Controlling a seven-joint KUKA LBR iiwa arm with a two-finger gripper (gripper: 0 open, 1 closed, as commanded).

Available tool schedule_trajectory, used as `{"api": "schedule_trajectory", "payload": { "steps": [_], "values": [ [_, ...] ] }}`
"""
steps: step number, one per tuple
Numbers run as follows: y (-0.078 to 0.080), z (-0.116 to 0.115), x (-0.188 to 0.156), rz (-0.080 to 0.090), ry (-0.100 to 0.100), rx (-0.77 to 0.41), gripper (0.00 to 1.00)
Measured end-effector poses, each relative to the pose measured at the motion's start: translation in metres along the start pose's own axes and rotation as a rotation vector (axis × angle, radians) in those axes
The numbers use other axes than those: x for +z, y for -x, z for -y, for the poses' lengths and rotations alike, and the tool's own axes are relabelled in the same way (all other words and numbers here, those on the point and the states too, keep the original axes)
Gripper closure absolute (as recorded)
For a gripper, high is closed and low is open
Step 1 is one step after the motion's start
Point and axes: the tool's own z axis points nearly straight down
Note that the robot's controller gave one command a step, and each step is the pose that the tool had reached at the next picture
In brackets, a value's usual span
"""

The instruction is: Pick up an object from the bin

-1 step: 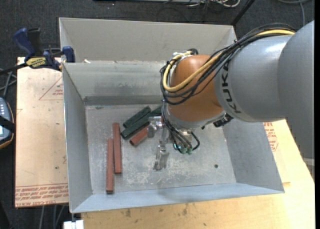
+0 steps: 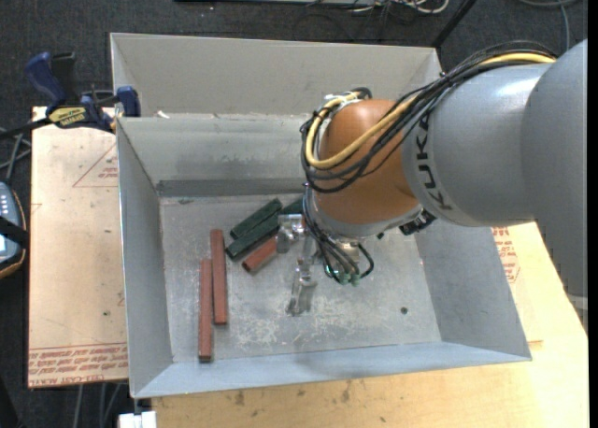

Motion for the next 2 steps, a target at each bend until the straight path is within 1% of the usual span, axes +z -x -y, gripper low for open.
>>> {"api": "schedule_trajectory", "payload": {
  "steps": [1,2],
  "values": [
    [0.021,-0.025,0.031,0.008,0.001,0.069,0.00],
    [0.027,-0.025,0.067,0.003,0.002,0.095,1.00]
  ]
}}
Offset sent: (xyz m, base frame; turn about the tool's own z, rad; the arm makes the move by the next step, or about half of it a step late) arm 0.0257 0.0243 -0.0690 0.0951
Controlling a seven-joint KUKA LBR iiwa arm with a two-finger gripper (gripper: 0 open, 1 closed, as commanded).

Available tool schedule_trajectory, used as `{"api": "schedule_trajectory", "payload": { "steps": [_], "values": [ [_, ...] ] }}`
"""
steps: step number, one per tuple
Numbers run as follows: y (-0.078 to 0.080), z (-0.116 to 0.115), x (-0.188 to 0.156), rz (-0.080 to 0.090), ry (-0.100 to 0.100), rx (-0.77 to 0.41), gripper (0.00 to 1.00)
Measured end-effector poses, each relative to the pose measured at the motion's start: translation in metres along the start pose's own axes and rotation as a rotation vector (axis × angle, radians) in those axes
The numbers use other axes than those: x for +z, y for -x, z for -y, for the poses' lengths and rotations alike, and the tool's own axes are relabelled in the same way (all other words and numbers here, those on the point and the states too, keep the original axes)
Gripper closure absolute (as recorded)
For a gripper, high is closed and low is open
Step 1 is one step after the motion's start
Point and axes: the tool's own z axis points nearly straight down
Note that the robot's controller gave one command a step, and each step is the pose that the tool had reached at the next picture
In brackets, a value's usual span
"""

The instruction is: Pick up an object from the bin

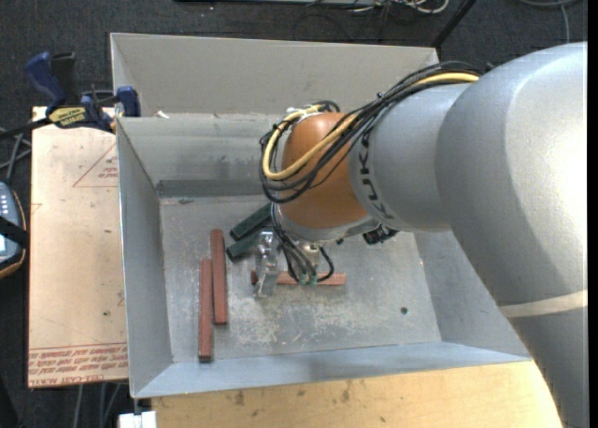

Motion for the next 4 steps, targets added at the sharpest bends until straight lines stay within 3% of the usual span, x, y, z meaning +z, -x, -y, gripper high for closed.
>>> {"api": "schedule_trajectory", "payload": {
  "steps": [1,2,3,4],
  "values": [
    [0.000,0.000,0.000,0.000,0.000,0.000,1.00],
    [-0.018,-0.046,-0.017,-0.001,-0.004,-0.045,1.00],
    [-0.037,-0.043,-0.056,-0.002,-0.002,-0.169,0.00],
    [-0.037,-0.043,-0.056,-0.002,-0.002,-0.169,0.00]
  ]
}}
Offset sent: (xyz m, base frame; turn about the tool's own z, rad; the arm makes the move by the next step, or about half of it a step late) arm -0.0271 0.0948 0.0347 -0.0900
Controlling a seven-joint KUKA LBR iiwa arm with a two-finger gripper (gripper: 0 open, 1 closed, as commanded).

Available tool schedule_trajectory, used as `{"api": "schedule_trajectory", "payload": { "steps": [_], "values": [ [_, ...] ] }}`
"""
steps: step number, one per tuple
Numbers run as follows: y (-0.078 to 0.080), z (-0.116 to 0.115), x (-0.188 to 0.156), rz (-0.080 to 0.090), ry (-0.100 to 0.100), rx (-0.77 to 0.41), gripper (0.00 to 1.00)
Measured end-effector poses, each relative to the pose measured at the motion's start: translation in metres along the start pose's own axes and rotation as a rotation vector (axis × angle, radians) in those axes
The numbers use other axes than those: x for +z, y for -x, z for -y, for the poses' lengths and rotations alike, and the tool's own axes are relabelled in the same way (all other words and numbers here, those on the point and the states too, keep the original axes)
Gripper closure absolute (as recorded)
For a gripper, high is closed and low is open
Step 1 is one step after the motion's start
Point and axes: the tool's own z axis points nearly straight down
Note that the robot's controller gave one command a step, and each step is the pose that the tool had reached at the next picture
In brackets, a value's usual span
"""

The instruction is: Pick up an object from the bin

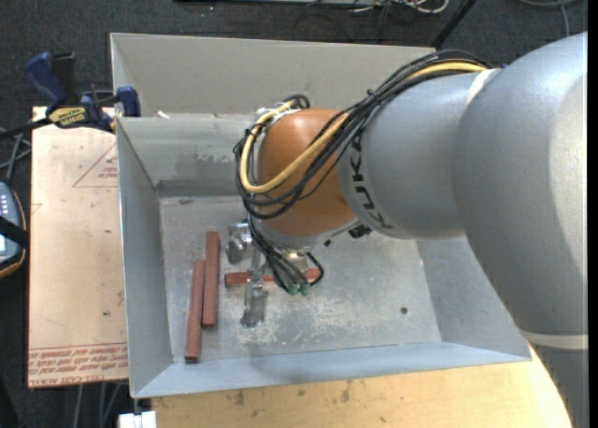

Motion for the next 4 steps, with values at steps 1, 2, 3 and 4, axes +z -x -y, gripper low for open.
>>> {"api": "schedule_trajectory", "payload": {
  "steps": [1,2,3,4],
  "values": [
    [0.015,-0.003,0.023,0.005,0.001,-0.055,0.00],
    [0.029,0.013,0.055,0.007,0.003,-0.024,1.00],
    [0.029,0.013,0.055,0.007,0.003,-0.024,1.00],
    [0.038,-0.006,-0.105,0.009,0.002,-0.052,1.00]
  ]
}}
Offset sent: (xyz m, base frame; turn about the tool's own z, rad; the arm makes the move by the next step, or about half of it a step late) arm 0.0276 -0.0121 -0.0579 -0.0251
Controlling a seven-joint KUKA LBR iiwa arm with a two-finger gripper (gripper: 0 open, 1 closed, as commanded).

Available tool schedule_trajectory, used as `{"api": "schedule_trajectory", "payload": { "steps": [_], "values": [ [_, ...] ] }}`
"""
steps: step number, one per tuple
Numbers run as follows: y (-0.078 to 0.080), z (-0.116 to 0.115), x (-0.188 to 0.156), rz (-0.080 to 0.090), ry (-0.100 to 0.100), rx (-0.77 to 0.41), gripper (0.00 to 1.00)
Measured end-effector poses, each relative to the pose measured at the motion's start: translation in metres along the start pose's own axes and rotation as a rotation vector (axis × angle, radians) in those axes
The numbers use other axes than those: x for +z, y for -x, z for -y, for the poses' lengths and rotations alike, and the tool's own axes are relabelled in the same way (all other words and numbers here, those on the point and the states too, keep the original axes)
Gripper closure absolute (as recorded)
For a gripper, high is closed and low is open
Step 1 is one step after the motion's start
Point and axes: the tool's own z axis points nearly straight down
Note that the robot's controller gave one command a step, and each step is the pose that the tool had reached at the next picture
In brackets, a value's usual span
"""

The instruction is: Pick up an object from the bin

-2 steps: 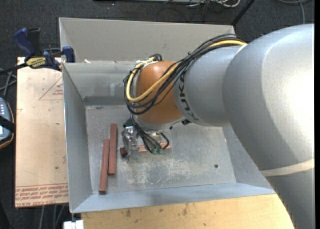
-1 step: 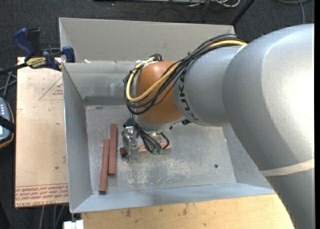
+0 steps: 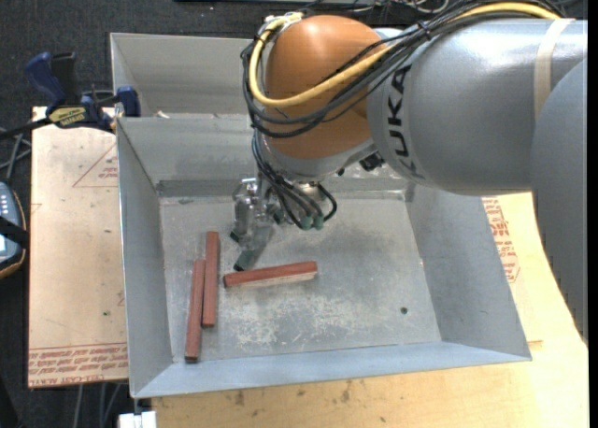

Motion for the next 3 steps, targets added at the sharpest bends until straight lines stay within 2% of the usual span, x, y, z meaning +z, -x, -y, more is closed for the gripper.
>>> {"api": "schedule_trajectory", "payload": {
  "steps": [1,2,3],
  "values": [
    [-0.002,0.000,0.003,-0.006,-0.001,0.000,1.00],
    [0.024,0.023,0.085,-0.010,-0.002,0.097,0.00],
    [0.025,0.023,0.085,-0.008,-0.002,0.097,0.00]
  ]
}}
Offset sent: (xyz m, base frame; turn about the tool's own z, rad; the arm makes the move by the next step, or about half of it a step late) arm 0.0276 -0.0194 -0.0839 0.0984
